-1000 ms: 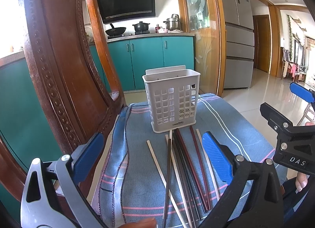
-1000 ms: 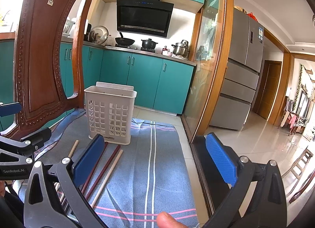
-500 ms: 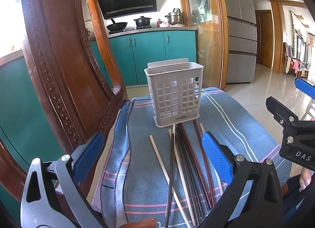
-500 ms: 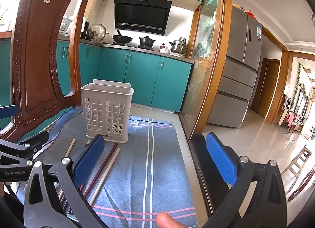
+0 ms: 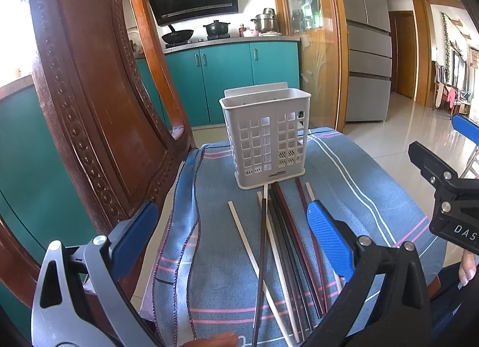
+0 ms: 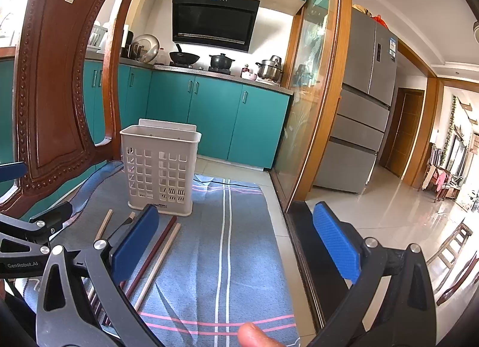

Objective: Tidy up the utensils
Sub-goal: 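Lower both tools toward the row of chopsticks in front of the caddy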

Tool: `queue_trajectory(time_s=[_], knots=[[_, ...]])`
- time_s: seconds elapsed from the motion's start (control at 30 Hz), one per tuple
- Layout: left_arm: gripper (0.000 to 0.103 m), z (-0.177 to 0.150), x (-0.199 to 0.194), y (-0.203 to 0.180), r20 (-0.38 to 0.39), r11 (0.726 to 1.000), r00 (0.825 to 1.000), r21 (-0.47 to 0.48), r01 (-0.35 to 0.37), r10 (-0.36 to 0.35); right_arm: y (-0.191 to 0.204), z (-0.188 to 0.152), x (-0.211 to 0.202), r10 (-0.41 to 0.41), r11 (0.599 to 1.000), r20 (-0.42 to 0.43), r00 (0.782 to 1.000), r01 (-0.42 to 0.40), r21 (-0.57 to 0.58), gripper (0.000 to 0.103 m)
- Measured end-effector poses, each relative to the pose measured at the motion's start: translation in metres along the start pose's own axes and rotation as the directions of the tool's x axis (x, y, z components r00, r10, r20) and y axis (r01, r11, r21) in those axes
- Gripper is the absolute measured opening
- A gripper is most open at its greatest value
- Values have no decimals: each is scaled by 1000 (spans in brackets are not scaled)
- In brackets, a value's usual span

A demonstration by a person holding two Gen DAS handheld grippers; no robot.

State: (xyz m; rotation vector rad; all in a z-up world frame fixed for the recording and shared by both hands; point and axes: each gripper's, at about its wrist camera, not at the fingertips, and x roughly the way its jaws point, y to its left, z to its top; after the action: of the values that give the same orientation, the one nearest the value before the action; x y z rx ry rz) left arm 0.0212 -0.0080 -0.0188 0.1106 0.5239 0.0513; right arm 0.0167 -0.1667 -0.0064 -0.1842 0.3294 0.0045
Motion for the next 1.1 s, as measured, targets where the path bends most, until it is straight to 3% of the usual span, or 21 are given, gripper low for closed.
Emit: queue_trajectory(time_s=[0.2,0.33,0.5,0.8,0.9,0.93,1.1], knots=[[100,-7,16,-6,-84,999,996,34,10,-7,-3,-3,13,-39,999,-58,998,39,-6,101],[100,-13,25,-13,-133,998,991,69,10,-1,-7,-8,34,-105,994,-172,980,104,-20,101],[100,-20,35,-13,-194,998,981,64,27,-14,-15,-16,49,-84,996,-255,963,88,2,100],[99,-28,49,-14,-274,999,961,34,38,-27,-14,-29,69,-38,998,-325,945,51,30,69],[88,-28,58,-12,-310,999,950,-9,46,-46,-19,-33,94,15,997,-368,930,14,74,62],[79,-28,62,-12,-319,998,946,-22,55,-59,-20,-31,102,28,996,-389,921,7,90,60],[54,-36,84,-15,-384,995,918,-43,86,-96,-11,-10,152,207,966,-461,863,-105,237,57]])
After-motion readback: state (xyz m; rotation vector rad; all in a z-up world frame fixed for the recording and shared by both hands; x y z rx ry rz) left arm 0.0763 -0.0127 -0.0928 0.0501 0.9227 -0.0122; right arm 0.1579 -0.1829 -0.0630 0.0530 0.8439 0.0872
